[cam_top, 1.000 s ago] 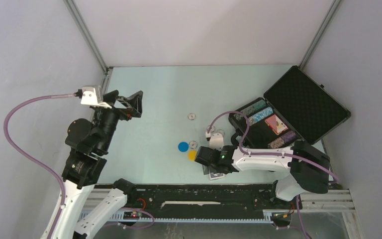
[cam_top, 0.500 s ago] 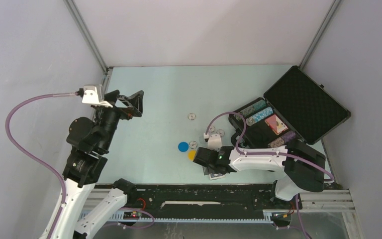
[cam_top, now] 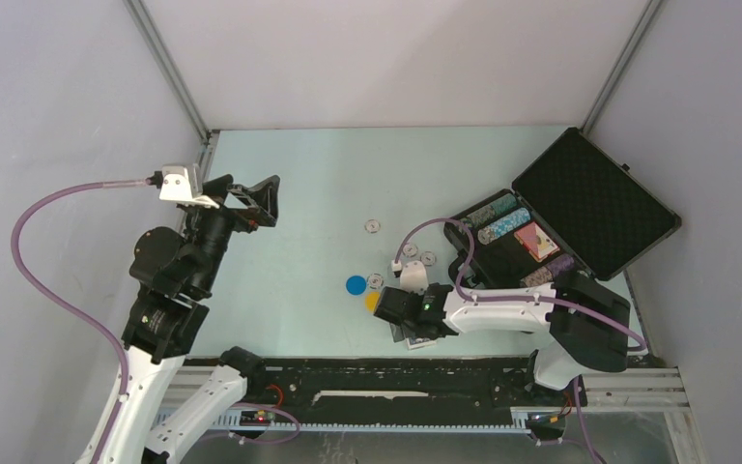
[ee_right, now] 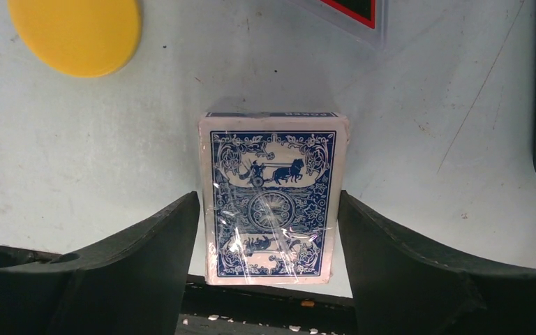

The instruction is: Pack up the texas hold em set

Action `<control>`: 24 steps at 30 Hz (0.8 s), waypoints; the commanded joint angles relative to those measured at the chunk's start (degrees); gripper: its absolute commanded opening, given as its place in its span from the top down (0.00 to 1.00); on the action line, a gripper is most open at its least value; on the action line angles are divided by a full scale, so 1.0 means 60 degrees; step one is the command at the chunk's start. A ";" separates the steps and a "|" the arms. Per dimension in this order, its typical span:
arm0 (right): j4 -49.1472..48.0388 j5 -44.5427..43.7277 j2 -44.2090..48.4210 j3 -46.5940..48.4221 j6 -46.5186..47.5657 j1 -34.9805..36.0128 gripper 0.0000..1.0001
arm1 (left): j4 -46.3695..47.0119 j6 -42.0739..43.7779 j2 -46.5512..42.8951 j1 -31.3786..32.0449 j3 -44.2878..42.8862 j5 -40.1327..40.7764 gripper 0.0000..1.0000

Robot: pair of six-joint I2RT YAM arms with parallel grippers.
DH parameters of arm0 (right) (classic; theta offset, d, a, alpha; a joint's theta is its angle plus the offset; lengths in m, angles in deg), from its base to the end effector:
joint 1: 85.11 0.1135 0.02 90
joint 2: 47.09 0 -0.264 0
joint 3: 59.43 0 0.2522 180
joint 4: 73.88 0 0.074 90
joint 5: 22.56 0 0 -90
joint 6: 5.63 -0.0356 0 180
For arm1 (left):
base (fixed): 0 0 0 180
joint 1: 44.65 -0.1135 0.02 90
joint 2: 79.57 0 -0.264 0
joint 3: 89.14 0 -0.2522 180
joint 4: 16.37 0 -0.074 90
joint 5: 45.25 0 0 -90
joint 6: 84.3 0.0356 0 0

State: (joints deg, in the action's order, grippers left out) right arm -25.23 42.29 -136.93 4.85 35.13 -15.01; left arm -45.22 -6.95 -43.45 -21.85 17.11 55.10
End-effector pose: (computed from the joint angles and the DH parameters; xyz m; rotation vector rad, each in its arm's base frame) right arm 0.1081 0.2541 0.1665 -0.3957 2.5983 0.0185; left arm 0.1078 -0.0384 0.4397 -0.0238 1.4308 -0.3825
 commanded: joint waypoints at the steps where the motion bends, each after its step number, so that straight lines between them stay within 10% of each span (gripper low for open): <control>1: -0.0184 -0.0235 -0.0163 -0.0009 0.0112 0.0097 0.20 | 0.0254 -0.0161 0.0097 0.0061 0.0186 -0.0063 0.00; 14: 0.0298 -0.0893 -0.0016 0.0436 0.0716 0.0078 0.40 | 0.0197 -0.0112 0.0101 0.0154 0.0164 -0.0041 0.00; 24: -0.0406 -0.1499 0.2434 0.0449 0.4284 -0.0752 0.50 | 0.0255 -0.0125 -0.0048 0.0288 0.0242 0.0014 0.00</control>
State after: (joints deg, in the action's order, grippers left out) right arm -25.36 37.64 -129.13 5.40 49.69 -16.56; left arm -45.22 -7.39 -43.19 -20.97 17.11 54.95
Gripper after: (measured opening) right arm 0.731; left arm 0.996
